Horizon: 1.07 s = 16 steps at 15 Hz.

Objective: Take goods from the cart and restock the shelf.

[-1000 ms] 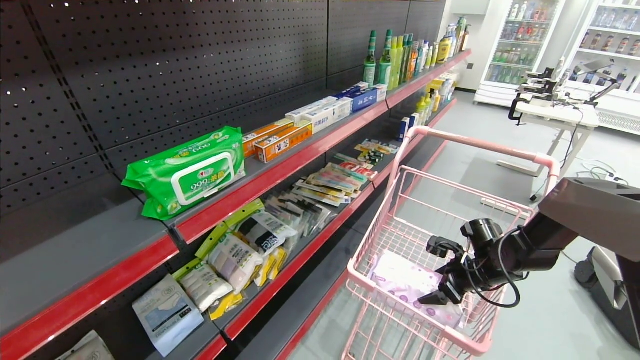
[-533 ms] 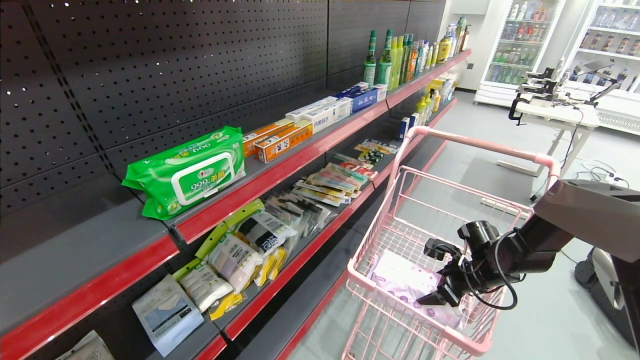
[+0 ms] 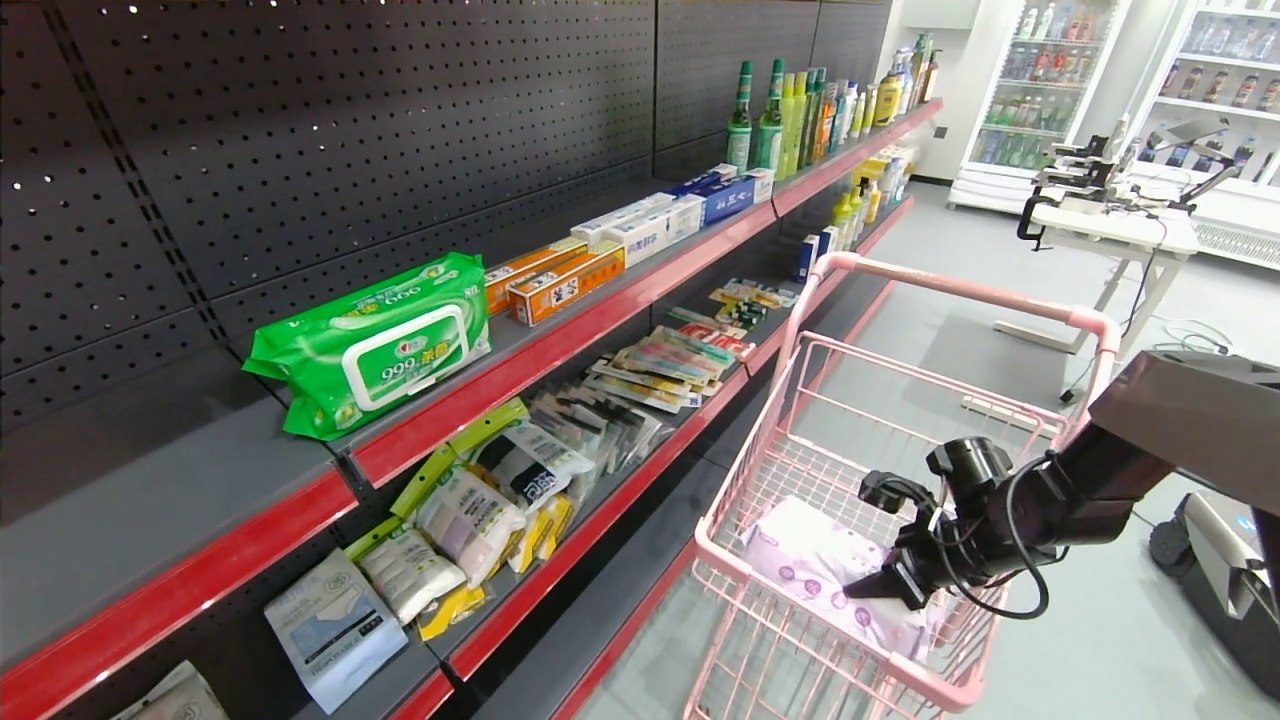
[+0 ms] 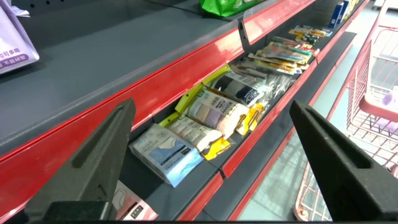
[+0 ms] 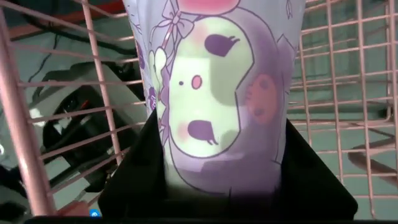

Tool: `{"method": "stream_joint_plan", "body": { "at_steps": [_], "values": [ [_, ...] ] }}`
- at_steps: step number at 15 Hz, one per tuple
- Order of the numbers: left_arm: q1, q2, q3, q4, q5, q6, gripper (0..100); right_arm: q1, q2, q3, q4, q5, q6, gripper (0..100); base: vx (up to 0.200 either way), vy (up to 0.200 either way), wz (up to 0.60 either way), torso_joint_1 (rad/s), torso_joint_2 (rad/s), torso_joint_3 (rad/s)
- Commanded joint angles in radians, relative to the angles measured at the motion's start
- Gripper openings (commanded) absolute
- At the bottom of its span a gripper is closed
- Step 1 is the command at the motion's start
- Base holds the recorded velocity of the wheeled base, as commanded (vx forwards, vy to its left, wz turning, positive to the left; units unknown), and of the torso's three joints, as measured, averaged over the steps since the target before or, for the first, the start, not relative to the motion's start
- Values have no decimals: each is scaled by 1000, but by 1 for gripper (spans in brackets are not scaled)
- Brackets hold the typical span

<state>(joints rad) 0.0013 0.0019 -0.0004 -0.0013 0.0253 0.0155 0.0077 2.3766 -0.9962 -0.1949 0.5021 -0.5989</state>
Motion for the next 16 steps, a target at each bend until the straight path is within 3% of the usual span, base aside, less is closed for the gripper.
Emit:
{"method": "stream_joint_plan", "body": {
  "at_steps": [1,7,9,10,16],
  "values": [
    [0,0,0,0,1,0,100,-9,-135,19,-8,-22,120,0,0,0,0,0,0,0],
    [0,1,0,0,1,0,100,31,-390,123,-8,-145,404,0,0,0,0,0,0,0],
    [0,1,0,0,1,0,100,87,-494,136,-8,-364,559,0,0,0,0,0,0,0],
    [0,1,0,0,1,-2,100,106,-563,154,-8,-415,591,0,0,0,0,0,0,0],
    [0,1,0,0,1,-2,100,112,-962,369,2,-458,504,0,0,0,0,0,0,0]
  ]
}}
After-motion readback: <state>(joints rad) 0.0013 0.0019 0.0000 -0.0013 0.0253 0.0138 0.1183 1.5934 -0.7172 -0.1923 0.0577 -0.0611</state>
